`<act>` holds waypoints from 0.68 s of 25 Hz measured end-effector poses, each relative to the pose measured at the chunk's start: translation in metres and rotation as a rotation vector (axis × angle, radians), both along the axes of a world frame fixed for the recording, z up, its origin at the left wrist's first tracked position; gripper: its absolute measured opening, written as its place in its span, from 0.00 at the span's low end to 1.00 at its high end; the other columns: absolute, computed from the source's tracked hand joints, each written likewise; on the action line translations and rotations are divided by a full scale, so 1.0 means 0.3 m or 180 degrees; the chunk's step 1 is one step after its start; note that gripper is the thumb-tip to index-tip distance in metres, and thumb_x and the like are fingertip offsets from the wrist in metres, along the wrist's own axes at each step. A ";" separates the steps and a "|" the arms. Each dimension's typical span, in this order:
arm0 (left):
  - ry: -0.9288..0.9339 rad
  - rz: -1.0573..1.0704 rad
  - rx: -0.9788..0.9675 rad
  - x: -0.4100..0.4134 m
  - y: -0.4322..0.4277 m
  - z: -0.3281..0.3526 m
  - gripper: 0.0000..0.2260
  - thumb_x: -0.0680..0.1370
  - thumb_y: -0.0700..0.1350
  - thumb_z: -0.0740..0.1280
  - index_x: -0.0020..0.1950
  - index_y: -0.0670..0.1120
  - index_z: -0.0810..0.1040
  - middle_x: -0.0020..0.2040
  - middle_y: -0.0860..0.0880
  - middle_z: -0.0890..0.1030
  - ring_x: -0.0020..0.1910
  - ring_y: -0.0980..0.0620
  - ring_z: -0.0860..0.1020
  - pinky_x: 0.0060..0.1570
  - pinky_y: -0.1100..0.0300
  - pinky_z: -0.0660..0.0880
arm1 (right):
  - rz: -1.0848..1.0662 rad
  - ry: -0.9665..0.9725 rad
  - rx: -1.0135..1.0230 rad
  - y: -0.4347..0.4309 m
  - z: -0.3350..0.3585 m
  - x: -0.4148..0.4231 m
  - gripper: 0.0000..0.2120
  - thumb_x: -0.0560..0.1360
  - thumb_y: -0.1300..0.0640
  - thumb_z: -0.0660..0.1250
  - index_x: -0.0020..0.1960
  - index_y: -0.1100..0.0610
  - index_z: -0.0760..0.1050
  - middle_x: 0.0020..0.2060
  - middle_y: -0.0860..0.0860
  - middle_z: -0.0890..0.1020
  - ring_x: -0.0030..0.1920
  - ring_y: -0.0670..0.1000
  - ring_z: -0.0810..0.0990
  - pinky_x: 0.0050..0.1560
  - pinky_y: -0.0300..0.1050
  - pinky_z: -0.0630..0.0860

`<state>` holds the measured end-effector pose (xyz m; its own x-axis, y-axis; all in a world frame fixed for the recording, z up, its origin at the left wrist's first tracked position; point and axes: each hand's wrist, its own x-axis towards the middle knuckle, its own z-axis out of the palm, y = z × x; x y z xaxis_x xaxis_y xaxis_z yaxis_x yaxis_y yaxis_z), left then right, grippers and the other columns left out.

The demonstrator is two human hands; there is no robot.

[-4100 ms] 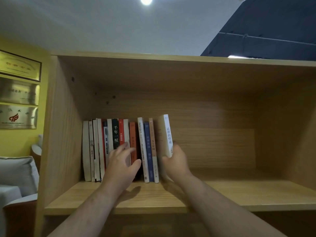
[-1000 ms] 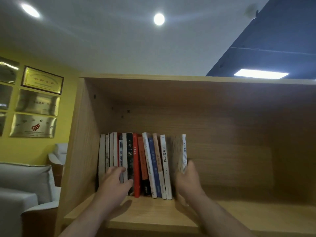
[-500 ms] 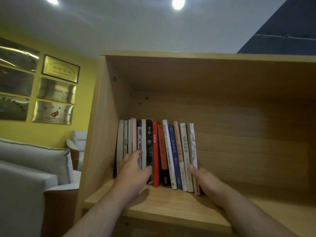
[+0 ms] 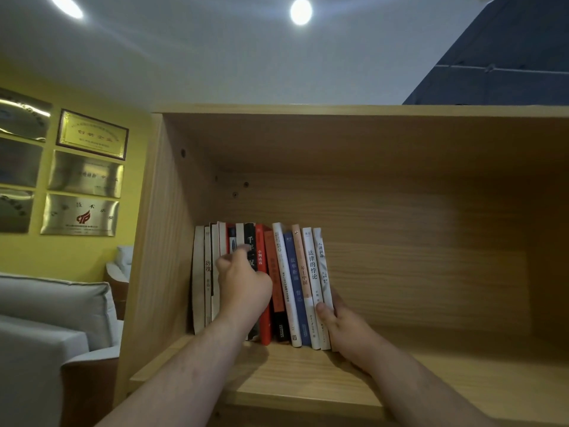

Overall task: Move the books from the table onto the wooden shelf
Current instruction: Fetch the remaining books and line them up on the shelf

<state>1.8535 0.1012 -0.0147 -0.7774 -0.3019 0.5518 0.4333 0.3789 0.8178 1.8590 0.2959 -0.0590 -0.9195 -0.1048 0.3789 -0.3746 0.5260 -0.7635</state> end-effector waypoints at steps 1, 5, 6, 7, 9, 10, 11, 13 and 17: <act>0.0012 0.0036 0.0152 0.002 0.007 0.004 0.23 0.79 0.37 0.65 0.72 0.49 0.66 0.67 0.46 0.65 0.59 0.46 0.75 0.53 0.52 0.79 | 0.0011 0.0020 -0.0007 0.001 -0.002 0.000 0.25 0.85 0.46 0.55 0.81 0.44 0.56 0.67 0.47 0.79 0.65 0.48 0.79 0.65 0.43 0.75; -0.0001 0.0103 0.0273 -0.004 0.007 -0.004 0.23 0.78 0.39 0.69 0.71 0.46 0.67 0.61 0.49 0.66 0.58 0.47 0.76 0.53 0.55 0.78 | 0.0085 0.0031 -0.0061 0.004 -0.002 -0.005 0.24 0.86 0.46 0.54 0.81 0.44 0.57 0.65 0.45 0.78 0.63 0.46 0.78 0.63 0.40 0.74; -0.0013 0.0079 0.0239 -0.006 0.006 -0.008 0.21 0.78 0.40 0.70 0.69 0.47 0.69 0.61 0.49 0.69 0.57 0.47 0.77 0.53 0.55 0.79 | 0.0113 0.0030 -0.0056 0.003 0.000 -0.003 0.24 0.86 0.46 0.54 0.81 0.44 0.57 0.64 0.44 0.78 0.62 0.45 0.78 0.60 0.37 0.74; 0.0004 0.0032 0.0192 -0.011 0.008 -0.009 0.19 0.77 0.42 0.70 0.67 0.48 0.72 0.61 0.49 0.73 0.56 0.47 0.79 0.54 0.54 0.80 | 0.0128 0.0022 -0.0038 0.002 0.001 -0.001 0.24 0.86 0.46 0.53 0.81 0.44 0.56 0.63 0.43 0.77 0.61 0.44 0.77 0.57 0.34 0.73; -0.0012 0.0030 0.0036 -0.008 0.020 -0.005 0.15 0.77 0.45 0.70 0.63 0.51 0.74 0.60 0.48 0.76 0.56 0.47 0.80 0.55 0.50 0.81 | 0.0160 -0.0038 -0.0029 0.001 0.003 0.003 0.25 0.86 0.45 0.52 0.82 0.45 0.54 0.61 0.43 0.76 0.59 0.43 0.76 0.53 0.31 0.72; -0.0037 0.0064 0.0015 -0.008 0.025 -0.003 0.17 0.78 0.45 0.70 0.65 0.52 0.73 0.60 0.48 0.76 0.57 0.47 0.80 0.56 0.47 0.81 | 0.0163 -0.0071 -0.0032 0.001 0.003 0.006 0.25 0.86 0.45 0.52 0.82 0.45 0.54 0.61 0.43 0.76 0.59 0.43 0.76 0.54 0.32 0.72; -0.0042 0.0078 0.0018 -0.014 0.025 -0.003 0.20 0.78 0.44 0.70 0.69 0.52 0.71 0.61 0.48 0.75 0.58 0.47 0.79 0.57 0.46 0.81 | 0.0169 -0.0099 -0.0035 0.002 0.004 0.010 0.25 0.86 0.45 0.52 0.82 0.46 0.53 0.61 0.43 0.76 0.58 0.42 0.77 0.55 0.32 0.72; -0.0117 -0.0108 0.0164 -0.012 0.031 -0.012 0.27 0.80 0.41 0.68 0.76 0.54 0.63 0.60 0.51 0.76 0.55 0.49 0.79 0.54 0.49 0.81 | 0.0189 -0.0155 -0.0066 0.001 0.010 0.019 0.26 0.86 0.45 0.52 0.82 0.46 0.52 0.61 0.43 0.76 0.54 0.39 0.77 0.53 0.31 0.72; 0.0043 -0.0274 0.0551 0.012 0.027 -0.040 0.29 0.79 0.39 0.69 0.77 0.54 0.63 0.52 0.55 0.78 0.46 0.56 0.78 0.43 0.57 0.80 | 0.0243 -0.0239 -0.0172 -0.005 0.017 0.033 0.26 0.86 0.47 0.52 0.82 0.46 0.50 0.56 0.40 0.76 0.50 0.36 0.75 0.59 0.38 0.71</act>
